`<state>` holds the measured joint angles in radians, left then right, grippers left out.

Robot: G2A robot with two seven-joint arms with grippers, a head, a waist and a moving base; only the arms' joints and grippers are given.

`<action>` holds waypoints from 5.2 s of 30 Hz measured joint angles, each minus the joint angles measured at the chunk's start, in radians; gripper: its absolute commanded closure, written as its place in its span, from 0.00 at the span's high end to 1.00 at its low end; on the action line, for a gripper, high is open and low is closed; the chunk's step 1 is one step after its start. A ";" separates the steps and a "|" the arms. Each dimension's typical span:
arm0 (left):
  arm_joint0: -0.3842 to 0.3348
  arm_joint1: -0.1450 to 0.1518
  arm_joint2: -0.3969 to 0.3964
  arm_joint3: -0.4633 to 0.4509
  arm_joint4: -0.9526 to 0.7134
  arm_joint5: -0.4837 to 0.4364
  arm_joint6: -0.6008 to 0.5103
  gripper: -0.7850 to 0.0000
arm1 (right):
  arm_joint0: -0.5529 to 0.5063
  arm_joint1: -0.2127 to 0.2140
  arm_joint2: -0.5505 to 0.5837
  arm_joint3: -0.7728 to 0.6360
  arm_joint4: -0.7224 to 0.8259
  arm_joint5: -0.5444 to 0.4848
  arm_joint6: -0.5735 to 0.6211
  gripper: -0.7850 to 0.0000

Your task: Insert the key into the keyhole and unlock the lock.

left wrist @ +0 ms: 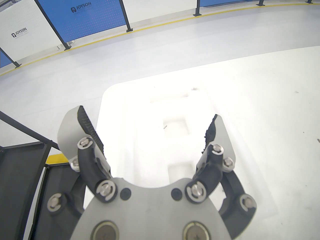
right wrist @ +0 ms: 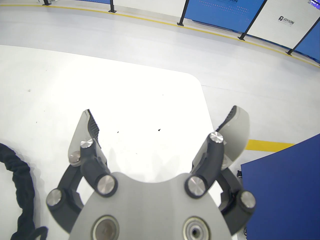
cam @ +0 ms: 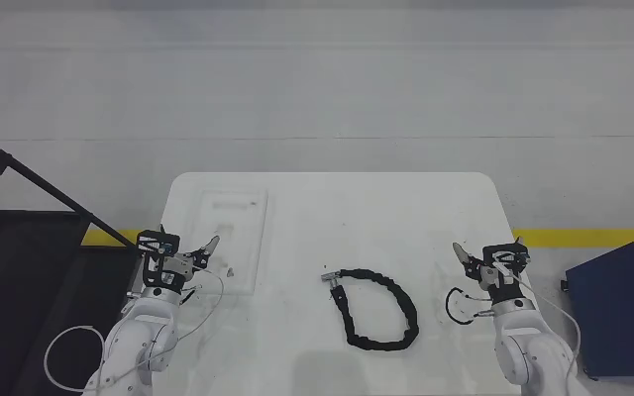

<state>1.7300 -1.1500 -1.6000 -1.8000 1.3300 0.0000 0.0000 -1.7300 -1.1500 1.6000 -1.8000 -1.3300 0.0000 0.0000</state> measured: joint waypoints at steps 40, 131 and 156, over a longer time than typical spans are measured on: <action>-0.049 0.021 -0.077 -0.141 0.032 -0.219 -0.280 1.00 | 0.000 0.000 0.000 0.000 0.000 0.000 0.000 1.00; -0.379 0.106 0.095 -0.082 -0.606 -0.152 -1.452 0.60 | 0.000 0.000 0.000 0.000 0.000 0.000 0.000 1.00; -0.429 0.125 0.167 -0.002 -0.595 -0.120 -1.442 0.47 | 0.000 0.000 0.000 0.000 0.000 0.000 0.000 1.00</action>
<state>1.3007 -1.0250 -1.4326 -1.8022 0.7352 -0.1199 -1.4416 -1.7300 -1.1500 1.6000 -1.8000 -1.3300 0.0000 0.0000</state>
